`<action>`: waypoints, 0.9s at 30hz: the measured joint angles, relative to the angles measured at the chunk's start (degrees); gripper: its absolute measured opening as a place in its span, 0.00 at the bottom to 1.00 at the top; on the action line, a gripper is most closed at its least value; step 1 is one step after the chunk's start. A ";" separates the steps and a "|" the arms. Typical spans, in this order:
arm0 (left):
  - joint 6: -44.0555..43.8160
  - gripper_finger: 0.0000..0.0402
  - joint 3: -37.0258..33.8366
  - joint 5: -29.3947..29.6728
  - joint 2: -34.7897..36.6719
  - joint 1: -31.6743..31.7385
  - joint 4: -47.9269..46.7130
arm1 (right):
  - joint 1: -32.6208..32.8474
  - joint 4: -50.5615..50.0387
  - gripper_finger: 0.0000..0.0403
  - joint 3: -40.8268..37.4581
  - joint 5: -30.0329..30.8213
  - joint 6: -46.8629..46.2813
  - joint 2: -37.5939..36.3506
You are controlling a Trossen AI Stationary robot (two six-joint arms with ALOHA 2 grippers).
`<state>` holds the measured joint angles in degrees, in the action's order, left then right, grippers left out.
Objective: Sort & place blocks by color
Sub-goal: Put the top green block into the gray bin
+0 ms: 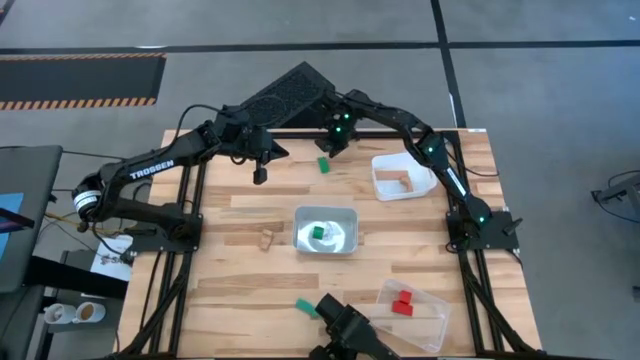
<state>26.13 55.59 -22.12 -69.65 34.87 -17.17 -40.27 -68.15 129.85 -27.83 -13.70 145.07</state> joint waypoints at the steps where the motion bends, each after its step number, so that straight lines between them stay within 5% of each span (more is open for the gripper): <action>1: 0.00 0.00 0.00 -0.11 0.00 0.01 0.08 | 0.21 -0.19 0.01 0.03 -0.54 -1.09 0.37; 11: 0.17 0.00 0.02 -0.10 0.00 -1.95 0.58 | -0.15 -5.72 0.00 5.06 -3.94 -4.25 5.07; 17: 0.34 0.00 0.02 0.13 0.00 -3.54 1.03 | 1.22 -10.88 0.01 5.09 0.09 8.98 4.92; 27: -0.44 0.00 0.02 0.09 0.24 -3.78 0.06 | 3.58 -0.77 0.01 5.11 5.73 17.84 -0.85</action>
<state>25.69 55.61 -22.03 -69.41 31.09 -17.10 -36.69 -68.92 134.97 -22.10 4.13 144.22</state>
